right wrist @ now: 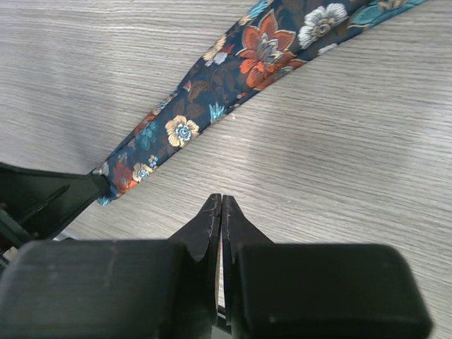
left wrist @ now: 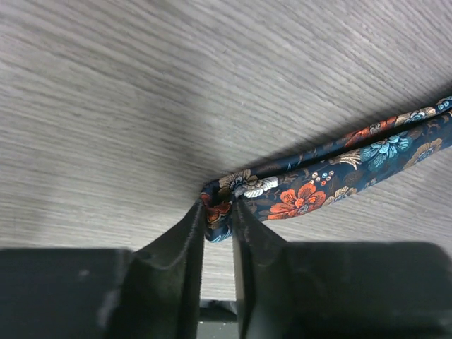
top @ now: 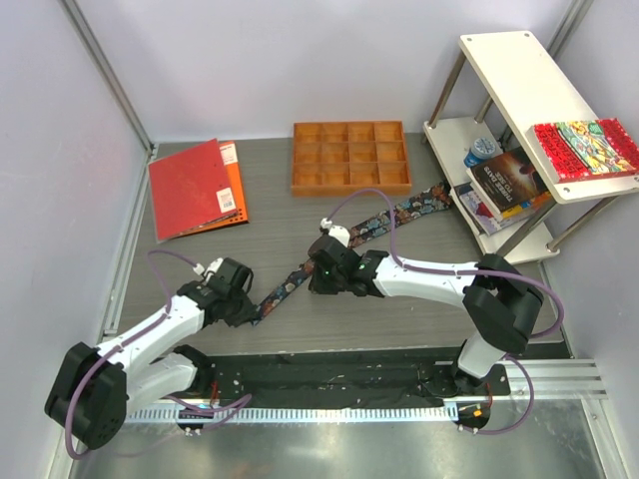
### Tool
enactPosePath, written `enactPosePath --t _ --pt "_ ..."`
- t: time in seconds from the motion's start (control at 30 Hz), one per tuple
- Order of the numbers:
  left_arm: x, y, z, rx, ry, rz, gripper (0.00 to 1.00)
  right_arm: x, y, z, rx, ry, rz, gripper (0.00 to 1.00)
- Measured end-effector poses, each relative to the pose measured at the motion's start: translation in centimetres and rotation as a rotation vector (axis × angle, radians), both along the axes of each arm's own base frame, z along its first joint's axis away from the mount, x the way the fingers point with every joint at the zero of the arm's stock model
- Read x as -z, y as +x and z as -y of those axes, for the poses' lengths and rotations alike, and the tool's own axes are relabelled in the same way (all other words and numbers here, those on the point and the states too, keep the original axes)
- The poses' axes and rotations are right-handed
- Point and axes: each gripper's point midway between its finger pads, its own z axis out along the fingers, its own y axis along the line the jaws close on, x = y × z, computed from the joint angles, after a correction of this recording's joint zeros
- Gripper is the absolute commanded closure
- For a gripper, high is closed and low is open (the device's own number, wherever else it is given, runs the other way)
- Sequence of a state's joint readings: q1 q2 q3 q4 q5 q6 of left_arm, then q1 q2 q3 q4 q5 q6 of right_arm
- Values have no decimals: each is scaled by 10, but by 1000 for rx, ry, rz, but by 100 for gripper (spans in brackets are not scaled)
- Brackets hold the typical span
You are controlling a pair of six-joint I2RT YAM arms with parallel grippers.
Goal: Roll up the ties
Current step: Roll the tie at the center of the board.
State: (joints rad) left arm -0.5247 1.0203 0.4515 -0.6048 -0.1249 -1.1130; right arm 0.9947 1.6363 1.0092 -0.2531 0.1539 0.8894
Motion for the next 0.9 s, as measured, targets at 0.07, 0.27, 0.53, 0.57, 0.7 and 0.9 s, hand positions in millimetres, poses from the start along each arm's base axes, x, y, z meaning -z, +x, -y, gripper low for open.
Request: enactPosePath --t 0.07,0.27,0.53,0.57,0.7,0.9 --pt "0 1 0 -3 1 6 85 -1 -1 -2 -6 10 -2 94" --pt "0 2 -1 2 9 9 89 -14 -3 -23 -51 111 -6 95" --pt "-7 -4 -4 16 23 -1 90 -10 -8 -76 -122 225 -57 97" --pt "-8 -4 -5 17 23 1 90 -7 -8 -83 -127 233 -63 97" --pt "-11 -6 -6 19 24 -1 91 8 -13 -97 -140 243 -99 98" --pt "-18 -10 -8 18 19 9 91 27 -23 -108 -151 247 -135 98"
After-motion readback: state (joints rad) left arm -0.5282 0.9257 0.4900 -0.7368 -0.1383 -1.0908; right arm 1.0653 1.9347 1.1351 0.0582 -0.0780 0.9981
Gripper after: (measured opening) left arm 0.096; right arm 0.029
